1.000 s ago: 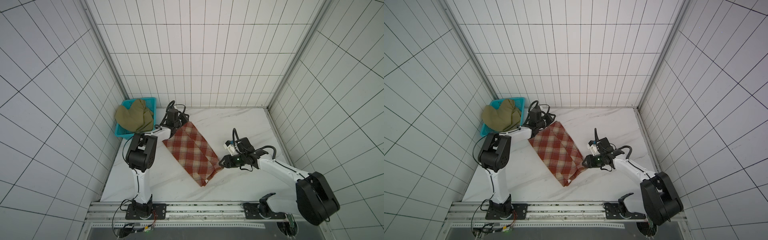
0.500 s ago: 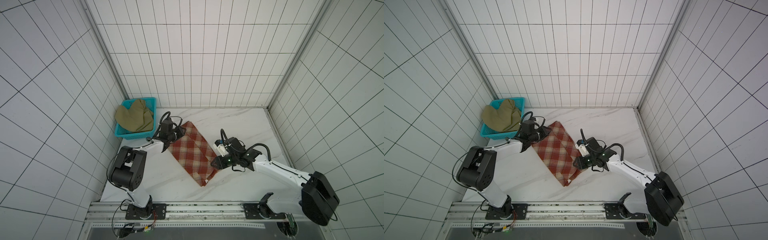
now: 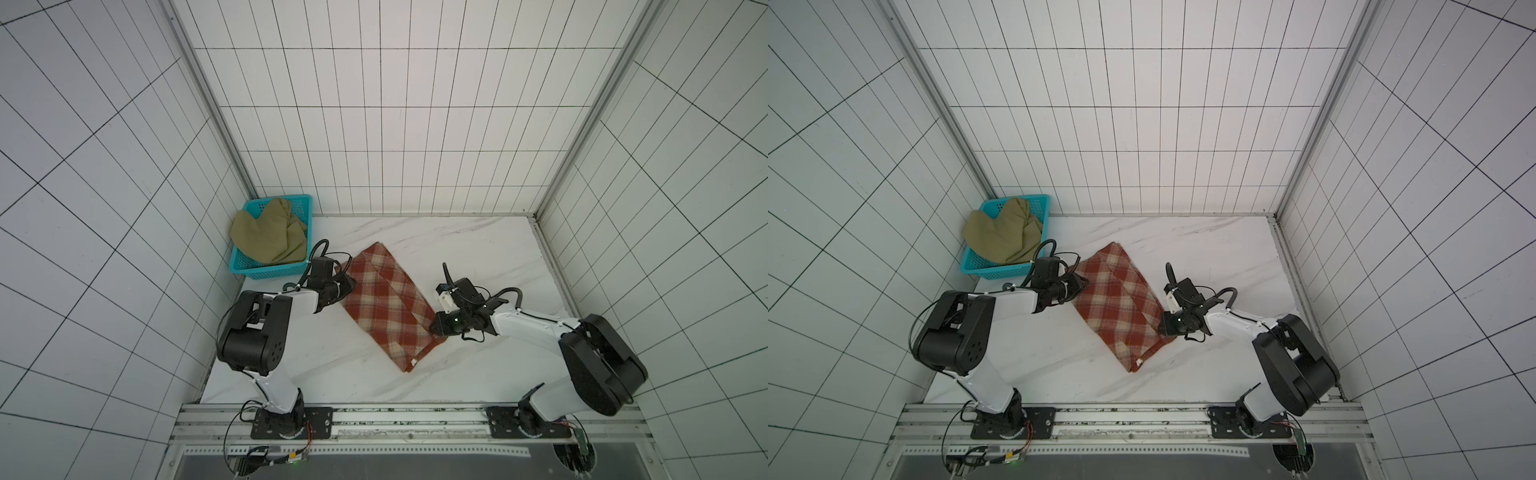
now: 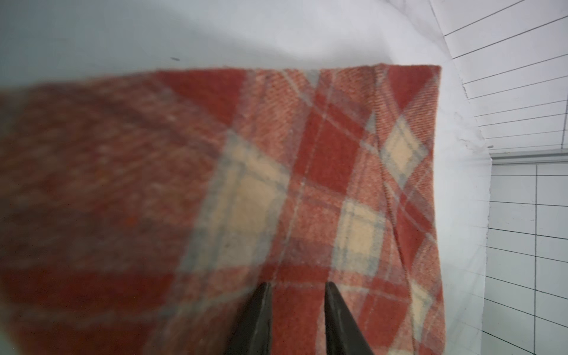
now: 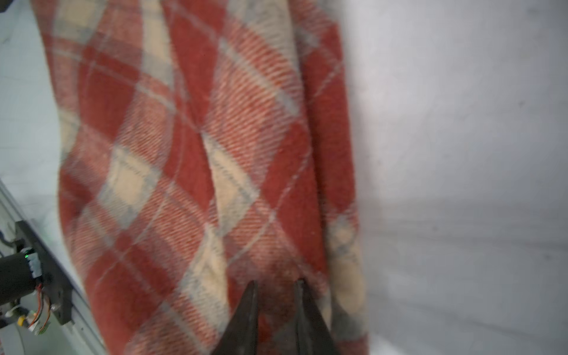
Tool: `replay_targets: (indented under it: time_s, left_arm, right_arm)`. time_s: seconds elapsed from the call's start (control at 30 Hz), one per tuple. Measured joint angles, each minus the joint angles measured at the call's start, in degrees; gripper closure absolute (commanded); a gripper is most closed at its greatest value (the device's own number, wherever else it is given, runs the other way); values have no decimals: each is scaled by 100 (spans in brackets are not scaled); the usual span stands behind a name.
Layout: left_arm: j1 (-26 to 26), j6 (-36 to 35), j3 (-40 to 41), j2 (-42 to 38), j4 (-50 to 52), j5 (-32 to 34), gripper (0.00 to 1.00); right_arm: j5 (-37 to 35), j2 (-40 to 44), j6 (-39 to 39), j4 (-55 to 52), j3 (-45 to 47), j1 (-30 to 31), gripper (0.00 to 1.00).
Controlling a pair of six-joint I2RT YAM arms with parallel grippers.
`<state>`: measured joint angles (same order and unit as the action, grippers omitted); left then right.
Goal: Fold and stack skirts
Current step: Rotate the skirt at the center of the table.
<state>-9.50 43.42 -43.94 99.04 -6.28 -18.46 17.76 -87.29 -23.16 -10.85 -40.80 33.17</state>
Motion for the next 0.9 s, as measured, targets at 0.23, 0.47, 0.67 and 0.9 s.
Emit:
replay_targets:
  time_s: [0.23, 0.47, 0.67, 0.9]
  left_arm:
    - [214, -46, 181, -31, -162, -138, 71]
    - [426, -85, 721, -525, -136, -155, 71]
    - [420, -46, 1370, -1235, 26, -245, 71]
    - [391, -20, 1543, -2503, 1104, -350, 69]
  right_arm:
    - [-175, -498, 44, 284, -313, -179, 80]
    - [-662, -1001, 251, 387, -890, -278, 82]
    - [-1174, -1290, 570, 236, -1392, -413, 83]
    - [-1381, -459, 909, -485, -1740, -310, 68]
